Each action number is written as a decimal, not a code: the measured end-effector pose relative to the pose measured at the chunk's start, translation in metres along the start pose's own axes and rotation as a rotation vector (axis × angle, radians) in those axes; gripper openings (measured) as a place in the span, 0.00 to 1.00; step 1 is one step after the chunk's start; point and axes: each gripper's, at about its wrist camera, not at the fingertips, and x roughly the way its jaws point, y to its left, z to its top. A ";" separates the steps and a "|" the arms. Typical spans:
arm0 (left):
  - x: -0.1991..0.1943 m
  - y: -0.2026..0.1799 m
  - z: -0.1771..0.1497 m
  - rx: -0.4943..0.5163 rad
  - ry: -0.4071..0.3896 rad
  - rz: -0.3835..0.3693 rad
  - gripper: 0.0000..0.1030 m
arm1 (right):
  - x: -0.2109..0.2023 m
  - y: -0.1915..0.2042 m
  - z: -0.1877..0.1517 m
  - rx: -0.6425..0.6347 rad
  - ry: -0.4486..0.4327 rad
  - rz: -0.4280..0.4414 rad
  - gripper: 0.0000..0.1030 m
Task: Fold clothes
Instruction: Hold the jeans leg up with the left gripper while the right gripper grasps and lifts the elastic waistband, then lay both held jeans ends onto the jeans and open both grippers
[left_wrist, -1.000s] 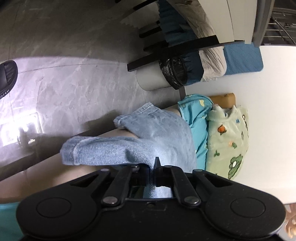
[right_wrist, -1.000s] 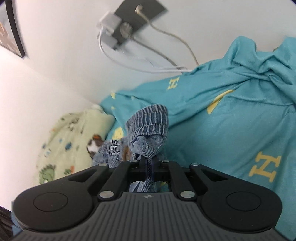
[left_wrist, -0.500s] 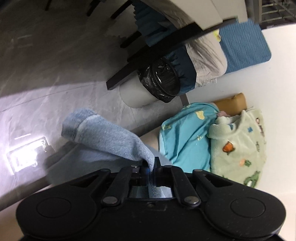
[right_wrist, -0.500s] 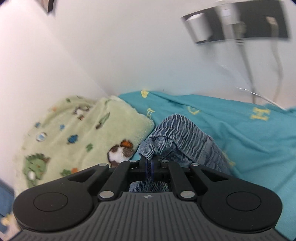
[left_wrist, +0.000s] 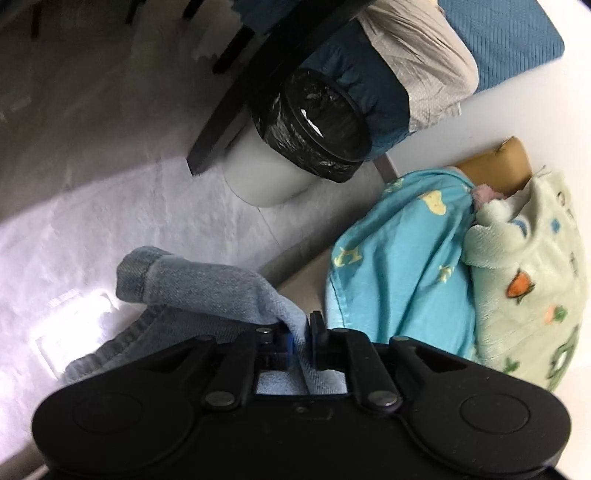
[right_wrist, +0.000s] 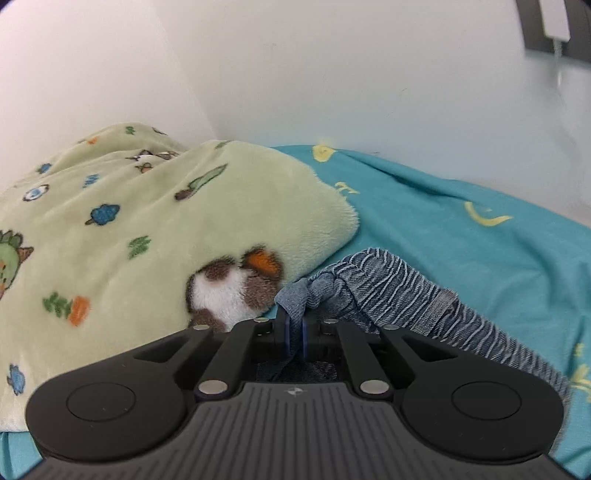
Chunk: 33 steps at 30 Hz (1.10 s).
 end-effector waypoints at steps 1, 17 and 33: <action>-0.001 0.005 0.001 -0.016 0.007 -0.021 0.15 | 0.001 0.000 -0.001 -0.010 -0.005 0.011 0.09; -0.107 0.144 -0.059 -0.353 0.132 -0.303 0.57 | -0.142 0.013 -0.047 -0.241 0.031 0.169 0.47; -0.056 0.190 -0.072 -0.571 0.166 -0.347 0.59 | -0.252 0.001 -0.129 -0.132 0.183 0.304 0.47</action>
